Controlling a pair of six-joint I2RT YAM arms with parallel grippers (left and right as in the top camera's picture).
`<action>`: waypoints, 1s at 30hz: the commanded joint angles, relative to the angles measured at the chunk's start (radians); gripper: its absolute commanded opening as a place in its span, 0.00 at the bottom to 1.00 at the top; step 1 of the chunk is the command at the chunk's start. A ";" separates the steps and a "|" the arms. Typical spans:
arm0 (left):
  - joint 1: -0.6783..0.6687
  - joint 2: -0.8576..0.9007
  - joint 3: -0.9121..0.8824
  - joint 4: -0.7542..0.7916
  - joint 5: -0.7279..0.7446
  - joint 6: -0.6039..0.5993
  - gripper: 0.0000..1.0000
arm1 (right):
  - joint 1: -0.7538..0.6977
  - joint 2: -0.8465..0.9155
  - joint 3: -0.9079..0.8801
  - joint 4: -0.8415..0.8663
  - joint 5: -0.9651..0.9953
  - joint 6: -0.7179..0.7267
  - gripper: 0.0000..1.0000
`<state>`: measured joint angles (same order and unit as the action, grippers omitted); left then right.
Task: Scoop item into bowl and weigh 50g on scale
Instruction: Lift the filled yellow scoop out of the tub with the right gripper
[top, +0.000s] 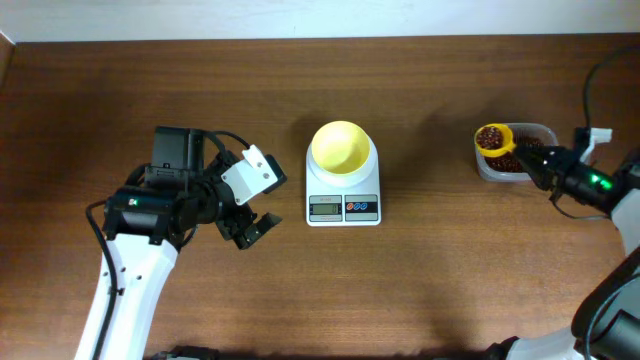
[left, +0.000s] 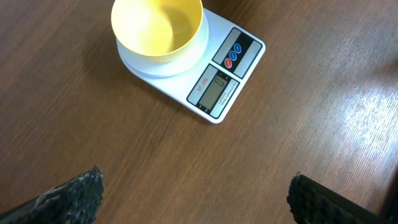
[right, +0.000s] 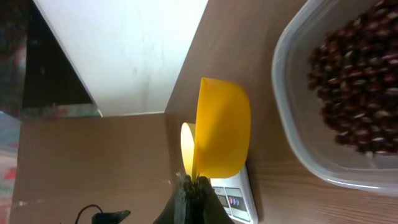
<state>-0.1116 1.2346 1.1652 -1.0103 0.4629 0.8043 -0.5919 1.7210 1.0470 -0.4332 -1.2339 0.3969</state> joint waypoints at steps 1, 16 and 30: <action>0.003 0.000 0.018 -0.002 0.001 0.013 0.99 | 0.053 0.003 -0.005 0.004 -0.038 0.004 0.04; 0.003 0.000 0.018 -0.002 0.001 0.013 0.99 | 0.186 0.003 -0.005 0.011 -0.047 0.013 0.04; 0.003 0.000 0.018 -0.002 0.001 0.013 0.99 | 0.404 0.003 -0.005 0.190 -0.049 0.167 0.04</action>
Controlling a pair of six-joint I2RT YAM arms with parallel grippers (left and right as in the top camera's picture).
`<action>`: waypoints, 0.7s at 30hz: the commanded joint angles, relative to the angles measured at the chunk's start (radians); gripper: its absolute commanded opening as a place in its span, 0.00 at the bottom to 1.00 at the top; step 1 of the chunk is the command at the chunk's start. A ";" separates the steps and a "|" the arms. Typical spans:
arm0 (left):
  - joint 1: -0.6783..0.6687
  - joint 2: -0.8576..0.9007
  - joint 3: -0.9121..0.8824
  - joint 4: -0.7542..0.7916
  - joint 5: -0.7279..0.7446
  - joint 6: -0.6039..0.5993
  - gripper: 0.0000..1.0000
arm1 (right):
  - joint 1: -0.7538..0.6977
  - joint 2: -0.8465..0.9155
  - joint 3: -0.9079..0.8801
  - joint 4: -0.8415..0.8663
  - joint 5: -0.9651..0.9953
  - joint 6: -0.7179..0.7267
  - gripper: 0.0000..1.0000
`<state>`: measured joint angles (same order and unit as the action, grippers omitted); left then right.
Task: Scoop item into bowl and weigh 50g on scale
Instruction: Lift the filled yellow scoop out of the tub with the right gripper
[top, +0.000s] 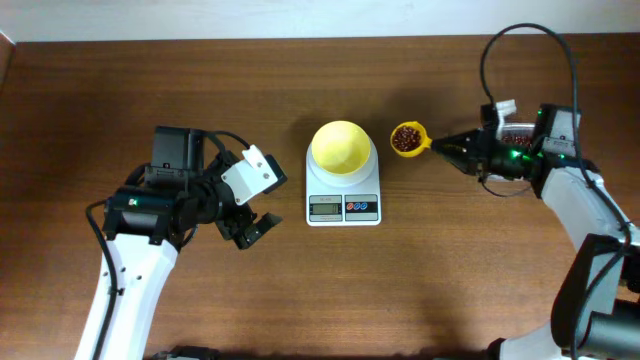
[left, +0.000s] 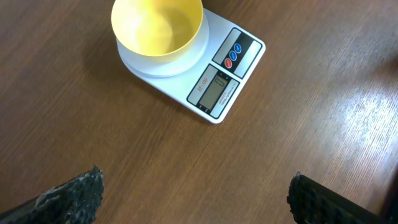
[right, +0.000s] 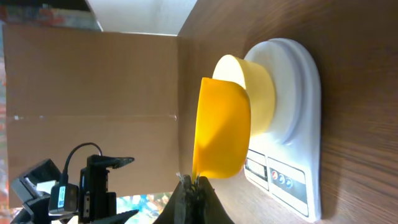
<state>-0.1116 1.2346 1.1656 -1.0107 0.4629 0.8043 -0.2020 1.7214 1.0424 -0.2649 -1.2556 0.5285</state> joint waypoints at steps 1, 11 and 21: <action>0.003 0.000 0.017 -0.001 0.000 0.013 0.99 | 0.025 0.003 0.000 0.085 -0.022 0.071 0.04; 0.003 0.000 0.017 -0.001 0.000 0.013 0.99 | 0.034 0.003 0.000 0.246 -0.017 0.187 0.04; 0.003 0.000 0.017 -0.001 0.001 0.013 0.99 | 0.034 0.003 0.000 0.246 -0.020 0.188 0.04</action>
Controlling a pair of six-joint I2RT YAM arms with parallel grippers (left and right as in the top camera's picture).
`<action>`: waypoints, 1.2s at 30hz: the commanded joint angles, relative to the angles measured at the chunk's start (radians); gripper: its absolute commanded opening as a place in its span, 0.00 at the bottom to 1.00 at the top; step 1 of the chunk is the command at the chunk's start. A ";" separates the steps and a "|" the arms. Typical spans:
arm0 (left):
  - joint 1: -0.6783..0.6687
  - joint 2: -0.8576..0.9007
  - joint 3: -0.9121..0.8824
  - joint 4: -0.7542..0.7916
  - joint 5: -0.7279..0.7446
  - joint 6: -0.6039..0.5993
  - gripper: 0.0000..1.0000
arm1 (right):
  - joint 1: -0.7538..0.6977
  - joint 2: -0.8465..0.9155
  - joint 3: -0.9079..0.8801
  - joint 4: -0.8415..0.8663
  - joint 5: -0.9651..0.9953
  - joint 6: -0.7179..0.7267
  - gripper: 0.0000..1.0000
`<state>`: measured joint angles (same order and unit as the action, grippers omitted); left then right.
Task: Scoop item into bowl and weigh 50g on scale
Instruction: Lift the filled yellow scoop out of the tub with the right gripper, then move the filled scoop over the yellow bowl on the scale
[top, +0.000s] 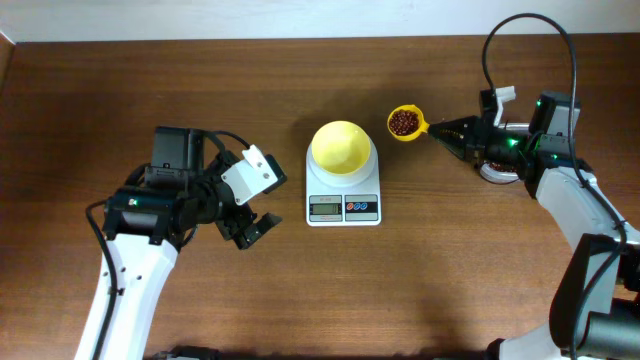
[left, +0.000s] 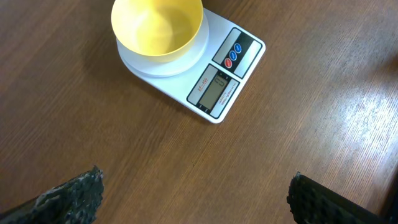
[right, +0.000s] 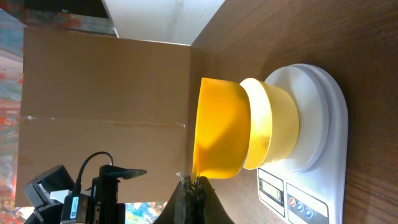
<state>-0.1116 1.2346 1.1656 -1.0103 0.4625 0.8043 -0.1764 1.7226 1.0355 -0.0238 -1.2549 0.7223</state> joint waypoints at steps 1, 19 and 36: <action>0.003 0.000 0.017 -0.002 0.001 0.013 0.99 | 0.008 0.002 0.006 0.005 -0.021 -0.006 0.04; 0.003 0.000 0.017 -0.002 0.001 0.013 0.99 | 0.008 0.002 0.006 0.005 -0.021 -0.006 0.04; 0.003 0.000 0.017 -0.002 0.001 0.013 0.99 | 0.073 0.002 0.006 0.014 0.018 -0.011 0.04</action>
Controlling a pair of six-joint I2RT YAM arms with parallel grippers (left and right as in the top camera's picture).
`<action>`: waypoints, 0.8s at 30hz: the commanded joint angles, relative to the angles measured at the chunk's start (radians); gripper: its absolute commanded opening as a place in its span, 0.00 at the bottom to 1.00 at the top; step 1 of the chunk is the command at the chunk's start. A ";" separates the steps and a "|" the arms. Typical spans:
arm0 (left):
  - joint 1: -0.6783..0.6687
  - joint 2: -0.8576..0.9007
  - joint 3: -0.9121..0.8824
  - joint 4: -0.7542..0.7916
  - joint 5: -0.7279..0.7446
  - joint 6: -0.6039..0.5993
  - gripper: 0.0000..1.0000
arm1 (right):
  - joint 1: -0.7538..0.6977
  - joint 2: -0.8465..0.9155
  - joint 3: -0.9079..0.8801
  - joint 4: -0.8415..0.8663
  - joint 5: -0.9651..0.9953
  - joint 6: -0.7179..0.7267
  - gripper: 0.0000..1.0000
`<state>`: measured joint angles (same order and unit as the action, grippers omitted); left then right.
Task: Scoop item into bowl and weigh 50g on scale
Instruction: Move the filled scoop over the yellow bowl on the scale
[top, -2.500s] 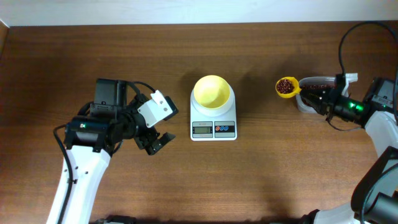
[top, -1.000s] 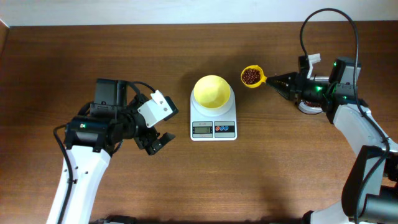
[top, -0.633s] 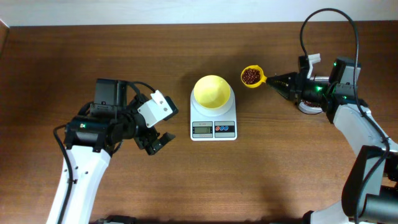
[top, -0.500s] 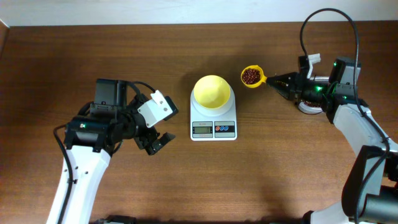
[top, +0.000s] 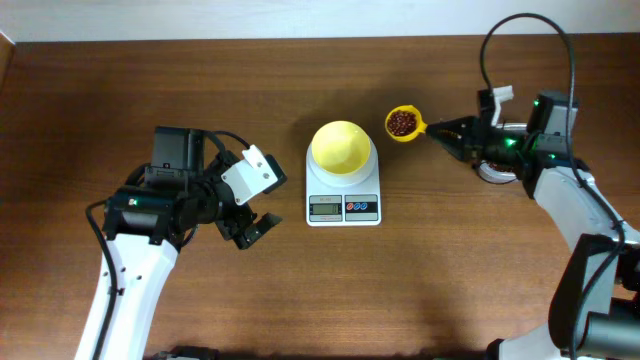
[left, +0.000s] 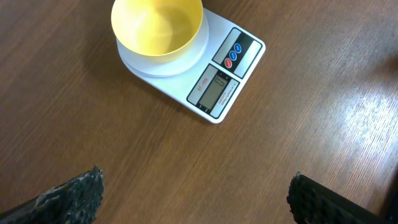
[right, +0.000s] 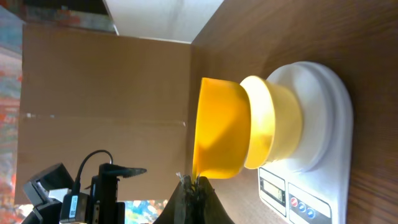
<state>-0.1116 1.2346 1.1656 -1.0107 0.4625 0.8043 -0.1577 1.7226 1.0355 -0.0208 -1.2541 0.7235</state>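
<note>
A pale yellow bowl (top: 341, 147) stands empty on the white scale (top: 343, 196) at the table's middle; both show in the left wrist view, the bowl (left: 157, 27) on the scale (left: 211, 78). My right gripper (top: 437, 129) is shut on the handle of an orange scoop (top: 402, 122) full of dark beans, held just right of the bowl. The right wrist view has the scoop (right: 221, 127) in front of the bowl (right: 270, 121), gripper (right: 193, 183) shut on it. My left gripper (top: 248, 228) stands open left of the scale, its fingertips (left: 74, 193) apart over bare wood.
The clear bean container (top: 490, 172) lies mostly hidden under my right arm at the right. A cable loops above that arm. The table's far edge meets a white wall at the top.
The scoop has shifted very slightly left toward the bowl. My left arm has not moved.
The right gripper first held the loaded scoop over the bean container at the far right. Then it was carried left to beside the scale, and it has stayed just right of the bowl, level and full. The left gripper remained open throughout.
</note>
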 joint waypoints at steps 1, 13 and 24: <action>0.003 0.000 0.017 -0.001 0.001 0.013 0.99 | 0.079 0.002 0.006 0.014 0.038 -0.012 0.04; 0.003 0.000 0.017 -0.001 0.001 0.013 0.99 | 0.218 0.002 0.006 0.017 0.269 -0.197 0.04; 0.003 0.000 0.017 -0.001 0.001 0.013 0.99 | 0.265 0.002 0.006 0.018 0.317 -0.406 0.04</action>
<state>-0.1116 1.2346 1.1656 -1.0103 0.4625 0.8043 0.1013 1.7226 1.0355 -0.0097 -0.9524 0.3866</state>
